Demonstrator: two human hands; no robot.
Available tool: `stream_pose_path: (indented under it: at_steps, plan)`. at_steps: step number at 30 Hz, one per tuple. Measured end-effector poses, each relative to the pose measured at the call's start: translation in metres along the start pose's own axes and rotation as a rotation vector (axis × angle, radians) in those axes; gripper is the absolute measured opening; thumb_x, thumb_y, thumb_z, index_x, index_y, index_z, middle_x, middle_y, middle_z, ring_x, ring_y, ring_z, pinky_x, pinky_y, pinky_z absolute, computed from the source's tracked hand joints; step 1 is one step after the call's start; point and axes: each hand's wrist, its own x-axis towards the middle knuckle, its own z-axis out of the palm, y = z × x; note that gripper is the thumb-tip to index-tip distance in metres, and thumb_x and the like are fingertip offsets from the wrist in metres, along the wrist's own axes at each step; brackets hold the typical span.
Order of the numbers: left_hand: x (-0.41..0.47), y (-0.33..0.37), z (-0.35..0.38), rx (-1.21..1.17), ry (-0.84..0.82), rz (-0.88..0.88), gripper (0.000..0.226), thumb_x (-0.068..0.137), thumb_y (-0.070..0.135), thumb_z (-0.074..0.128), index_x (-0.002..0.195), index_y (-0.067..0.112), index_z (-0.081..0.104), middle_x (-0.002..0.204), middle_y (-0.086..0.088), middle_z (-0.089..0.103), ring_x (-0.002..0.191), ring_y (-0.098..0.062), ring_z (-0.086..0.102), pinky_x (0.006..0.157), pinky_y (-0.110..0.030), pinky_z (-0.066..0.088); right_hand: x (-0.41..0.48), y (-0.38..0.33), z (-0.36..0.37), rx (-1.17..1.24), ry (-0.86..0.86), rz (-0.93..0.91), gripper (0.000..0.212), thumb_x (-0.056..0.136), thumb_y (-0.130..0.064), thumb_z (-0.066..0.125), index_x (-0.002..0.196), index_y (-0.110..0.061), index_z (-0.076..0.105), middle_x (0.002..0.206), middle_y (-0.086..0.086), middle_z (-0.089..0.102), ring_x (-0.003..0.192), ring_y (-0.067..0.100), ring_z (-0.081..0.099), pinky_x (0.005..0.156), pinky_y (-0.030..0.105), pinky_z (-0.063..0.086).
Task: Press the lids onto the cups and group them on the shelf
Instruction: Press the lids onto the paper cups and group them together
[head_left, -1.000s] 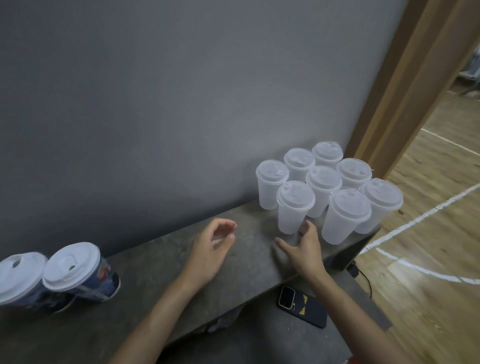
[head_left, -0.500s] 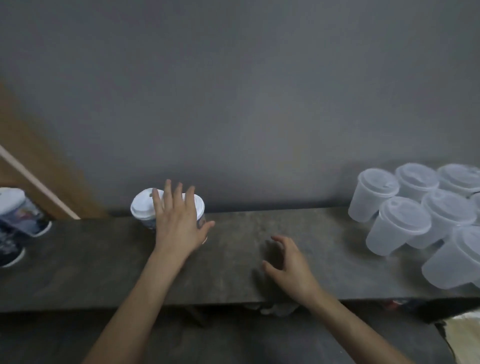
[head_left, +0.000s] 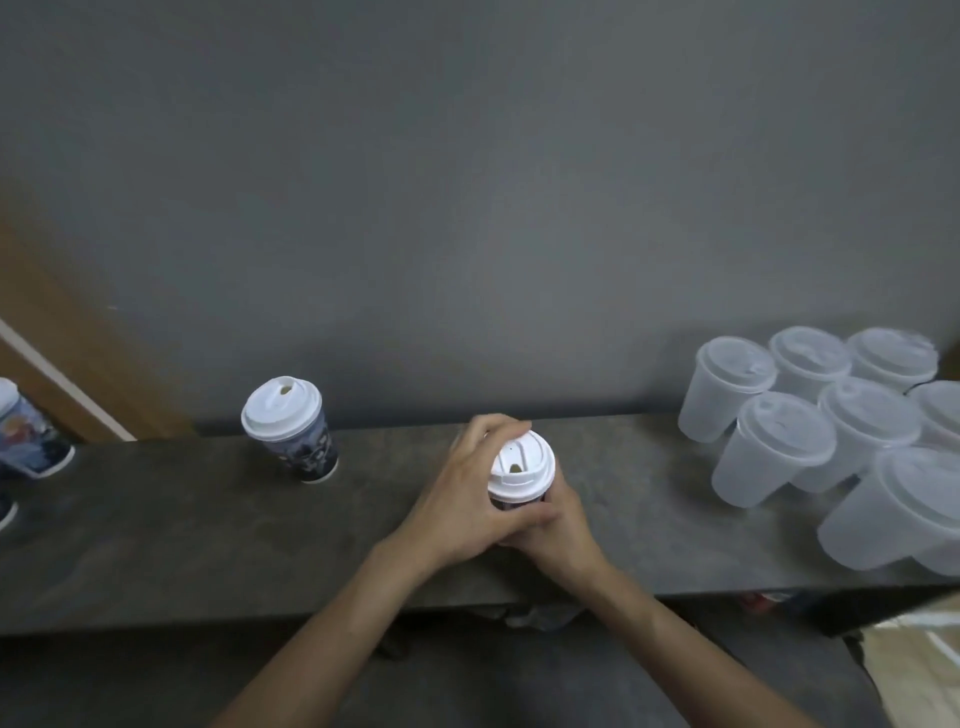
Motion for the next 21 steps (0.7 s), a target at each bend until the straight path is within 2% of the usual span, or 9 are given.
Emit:
stream_pose_path:
  at_steps: [3, 6, 9, 12, 14, 16, 18, 21]
  plan:
    - [0.006, 0.001, 0.019, -0.169, 0.070, -0.082, 0.078, 0.072, 0.054, 0.084, 0.138, 0.024, 0.054, 0.136, 0.015, 0.052, 0.127, 0.001, 0.052, 0.105, -0.016, 0.041, -0.002, 0.016, -0.011, -0.005, 0.037, 0.002, 0.084, 0.068, -0.020, 0.093, 0.141, -0.017, 0.053, 0.135, -0.009, 0.065, 0.126, 0.004, 0.061, 0.102, 0.024, 0.051]
    - [0.006, -0.002, 0.033, -0.266, 0.150, -0.122, 0.075, 0.070, 0.051, 0.082, 0.135, 0.023, 0.056, 0.129, 0.014, 0.060, 0.122, -0.005, 0.058, 0.101, -0.021, 0.046, -0.003, 0.022, -0.014, 0.015, 0.053, 0.016, 0.082, 0.067, -0.012, 0.091, 0.140, -0.010, 0.052, 0.132, -0.012, 0.065, 0.121, -0.002, 0.062, 0.096, 0.014, 0.050]
    - [0.006, -0.003, 0.040, -0.292, 0.187, -0.112, 0.073, 0.069, 0.046, 0.084, 0.133, 0.022, 0.058, 0.126, 0.014, 0.062, 0.120, -0.008, 0.060, 0.098, -0.019, 0.046, -0.003, 0.024, -0.010, 0.041, 0.051, 0.020, 0.083, 0.067, -0.019, 0.089, 0.141, -0.011, 0.051, 0.132, -0.011, 0.065, 0.121, -0.002, 0.062, 0.095, 0.014, 0.050]
    - [0.006, -0.003, 0.034, -0.393, 0.120, -0.159, 0.072, 0.073, 0.049, 0.082, 0.134, 0.023, 0.056, 0.126, 0.017, 0.064, 0.120, -0.003, 0.060, 0.098, -0.015, 0.045, -0.002, 0.028, -0.008, 0.066, 0.061, 0.032, 0.083, 0.068, -0.021, 0.092, 0.140, -0.015, 0.051, 0.132, -0.013, 0.064, 0.121, -0.001, 0.062, 0.097, 0.017, 0.051]
    - [0.006, -0.004, 0.028, -0.542, 0.078, -0.205, 0.063, 0.087, 0.059, 0.066, 0.135, 0.019, 0.056, 0.126, 0.020, 0.066, 0.120, 0.001, 0.060, 0.097, -0.012, 0.043, -0.003, 0.030, -0.009, 0.075, 0.075, 0.034, 0.084, 0.068, -0.017, 0.096, 0.137, -0.018, 0.048, 0.127, -0.026, 0.061, 0.121, -0.006, 0.059, 0.097, 0.015, 0.048]
    - [0.005, -0.006, 0.030, -0.646, 0.136, -0.251, 0.046, 0.104, 0.048, 0.039, 0.132, 0.017, 0.059, 0.126, 0.016, 0.068, 0.121, 0.001, 0.060, 0.099, -0.011, 0.040, -0.002, 0.030, -0.010, 0.084, 0.065, 0.018, 0.087, 0.068, -0.020, 0.097, 0.139, -0.019, 0.045, 0.130, -0.030, 0.057, 0.125, -0.004, 0.057, 0.101, 0.017, 0.047]
    - [0.003, -0.001, 0.040, -0.667, 0.245, -0.280, 0.041, 0.106, 0.030, 0.029, 0.129, 0.017, 0.060, 0.127, 0.010, 0.067, 0.122, 0.000, 0.059, 0.100, -0.011, 0.040, -0.003, 0.029, -0.008, 0.102, 0.069, -0.002, 0.089, 0.069, -0.025, 0.096, 0.141, -0.020, 0.044, 0.137, -0.017, 0.058, 0.129, 0.001, 0.056, 0.105, 0.023, 0.048]
    - [0.002, -0.002, 0.054, -0.651, 0.351, -0.288, 0.042, 0.106, 0.021, 0.028, 0.127, 0.010, 0.062, 0.128, 0.006, 0.066, 0.121, -0.003, 0.060, 0.102, -0.015, 0.041, -0.005, 0.027, -0.003, 0.121, 0.123, -0.034, 0.089, 0.065, -0.038, 0.095, 0.139, -0.027, 0.047, 0.137, -0.002, 0.059, 0.130, 0.008, 0.057, 0.105, 0.022, 0.047]
